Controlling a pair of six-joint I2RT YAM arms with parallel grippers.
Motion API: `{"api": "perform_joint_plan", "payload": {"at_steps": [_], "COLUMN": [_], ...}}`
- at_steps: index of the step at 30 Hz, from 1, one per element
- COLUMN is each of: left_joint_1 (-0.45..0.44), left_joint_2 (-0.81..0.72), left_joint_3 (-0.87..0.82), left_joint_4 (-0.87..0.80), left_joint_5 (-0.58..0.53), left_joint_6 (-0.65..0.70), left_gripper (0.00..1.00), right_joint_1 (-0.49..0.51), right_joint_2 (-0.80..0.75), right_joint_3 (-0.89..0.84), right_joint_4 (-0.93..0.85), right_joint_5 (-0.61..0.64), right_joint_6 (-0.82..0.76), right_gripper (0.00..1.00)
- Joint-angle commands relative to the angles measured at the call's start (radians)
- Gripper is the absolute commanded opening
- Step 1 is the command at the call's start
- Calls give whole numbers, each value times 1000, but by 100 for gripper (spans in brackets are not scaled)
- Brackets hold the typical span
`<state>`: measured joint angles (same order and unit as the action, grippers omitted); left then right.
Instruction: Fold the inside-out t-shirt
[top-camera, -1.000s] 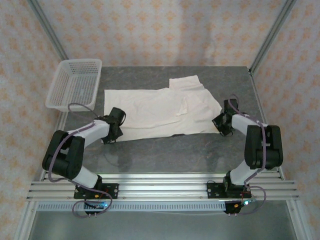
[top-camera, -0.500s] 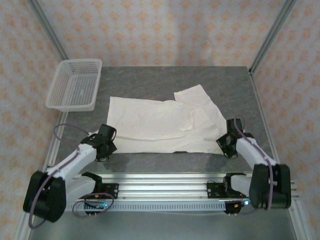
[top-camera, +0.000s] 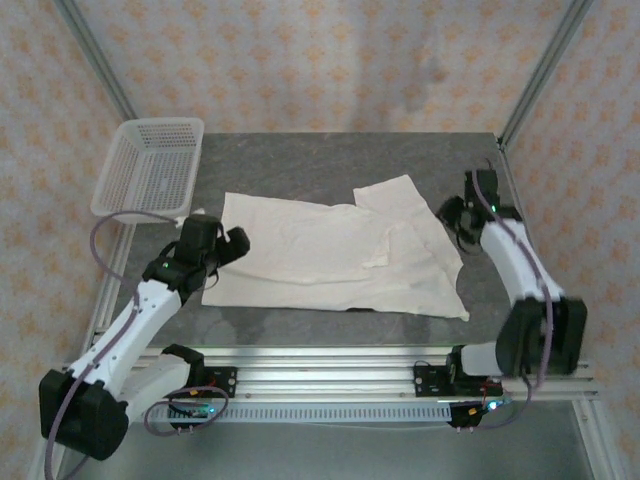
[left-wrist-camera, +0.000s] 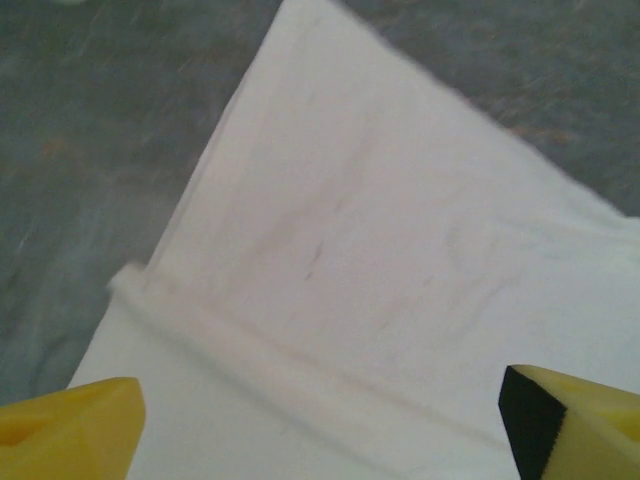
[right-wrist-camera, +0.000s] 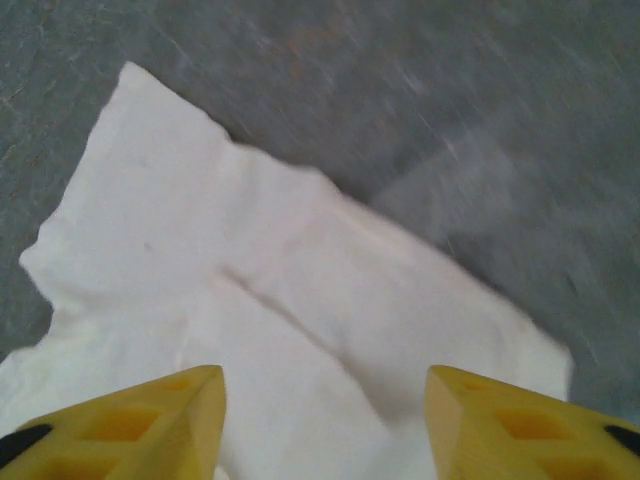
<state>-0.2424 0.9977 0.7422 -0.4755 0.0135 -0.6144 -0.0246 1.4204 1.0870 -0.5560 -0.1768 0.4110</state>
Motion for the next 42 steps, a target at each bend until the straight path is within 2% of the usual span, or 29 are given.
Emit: {"api": "perform_joint_plan", "payload": {"at_steps": [1, 6, 12, 15, 17, 22, 25, 32, 35, 42], "left_joint_1": [-7, -7, -6, -6, -6, 3, 20, 71, 90, 107], "left_joint_2": [89, 147, 187, 199, 202, 251, 357, 644, 768, 992], "left_joint_3": [60, 92, 101, 102, 105, 144, 250, 513, 623, 826], "left_joint_4": [112, 152, 155, 154, 151, 122, 47, -53, -83, -154], "left_joint_5": [-4, 0, 4, 4, -5, -50, -90, -159, -162, -264], "left_joint_6": [113, 167, 186, 186, 185, 160, 131, 37, 28, 49], "left_gripper": [95, 98, 99, 99, 99, 99, 98, 91, 89, 83], "right_joint_1": [17, 45, 68, 68, 68, 68, 68, 66, 66, 66], "right_joint_2": [207, 506, 708, 754, 768, 770, 730, 507, 494, 513], "right_joint_3": [147, 406, 574, 602, 603, 603, 623, 468, 438, 441], "right_joint_4": [-21, -116, -175, -184, -188, -187, -197, -94, -85, -79], "right_joint_5": [76, 104, 103, 93, 91, 79, 64, 105, 85, 44], "right_joint_6": [-171, -246, -266, -256, -250, -252, -261, -232, -224, -215], "right_gripper": [57, 57, 58, 57, 51, 18, 2, 0, 0, 0]}}
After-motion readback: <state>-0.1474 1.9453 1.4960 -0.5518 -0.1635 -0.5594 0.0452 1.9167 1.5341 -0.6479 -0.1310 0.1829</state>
